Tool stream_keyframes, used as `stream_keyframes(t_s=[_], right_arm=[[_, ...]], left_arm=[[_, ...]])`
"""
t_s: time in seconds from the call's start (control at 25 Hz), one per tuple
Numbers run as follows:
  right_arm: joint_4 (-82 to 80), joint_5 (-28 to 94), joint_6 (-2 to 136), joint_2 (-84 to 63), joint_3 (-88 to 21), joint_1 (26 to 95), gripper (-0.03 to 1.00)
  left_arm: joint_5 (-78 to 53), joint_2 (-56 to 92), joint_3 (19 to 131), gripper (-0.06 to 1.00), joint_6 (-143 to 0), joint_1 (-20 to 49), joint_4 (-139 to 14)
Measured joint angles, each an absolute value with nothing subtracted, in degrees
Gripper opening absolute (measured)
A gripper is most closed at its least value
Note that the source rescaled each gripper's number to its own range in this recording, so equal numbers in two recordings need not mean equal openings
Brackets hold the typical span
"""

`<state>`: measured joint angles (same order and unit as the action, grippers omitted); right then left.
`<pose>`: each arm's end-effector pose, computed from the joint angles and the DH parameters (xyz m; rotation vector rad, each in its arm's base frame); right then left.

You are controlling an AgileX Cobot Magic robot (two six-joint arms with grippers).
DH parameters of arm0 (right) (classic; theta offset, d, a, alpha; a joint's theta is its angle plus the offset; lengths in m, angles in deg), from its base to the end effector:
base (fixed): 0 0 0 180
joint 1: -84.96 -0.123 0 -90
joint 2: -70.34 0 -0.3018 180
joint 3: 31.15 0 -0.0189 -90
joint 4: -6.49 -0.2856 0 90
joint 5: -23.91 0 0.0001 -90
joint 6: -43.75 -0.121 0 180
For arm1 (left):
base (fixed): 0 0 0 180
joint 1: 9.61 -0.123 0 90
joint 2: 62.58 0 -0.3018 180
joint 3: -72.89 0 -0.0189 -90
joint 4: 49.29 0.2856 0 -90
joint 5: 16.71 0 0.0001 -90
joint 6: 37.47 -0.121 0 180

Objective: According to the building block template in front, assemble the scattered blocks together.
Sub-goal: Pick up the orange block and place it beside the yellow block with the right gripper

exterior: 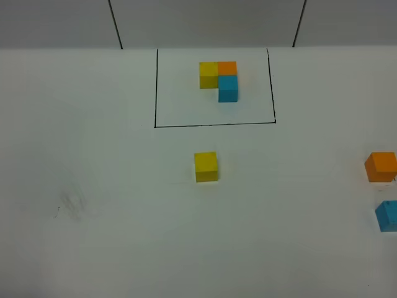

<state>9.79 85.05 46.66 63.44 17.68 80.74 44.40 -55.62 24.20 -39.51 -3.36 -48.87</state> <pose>0.0339 -0.0036 0.2811 -0.1235 2.0351 -0.0545 0.0334 -0.0029 0.2818 0.1469 2.0327 -0.0373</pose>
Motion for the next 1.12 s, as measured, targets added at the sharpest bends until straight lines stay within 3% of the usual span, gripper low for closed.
stream_keyframes(t_s=[1.12], right_arm=[[10.15, 85.05, 45.67, 63.35, 17.68, 80.74, 0.00]], left_arm=[[44.35, -55.62, 24.20, 0.68, -39.44, -3.36, -48.87]])
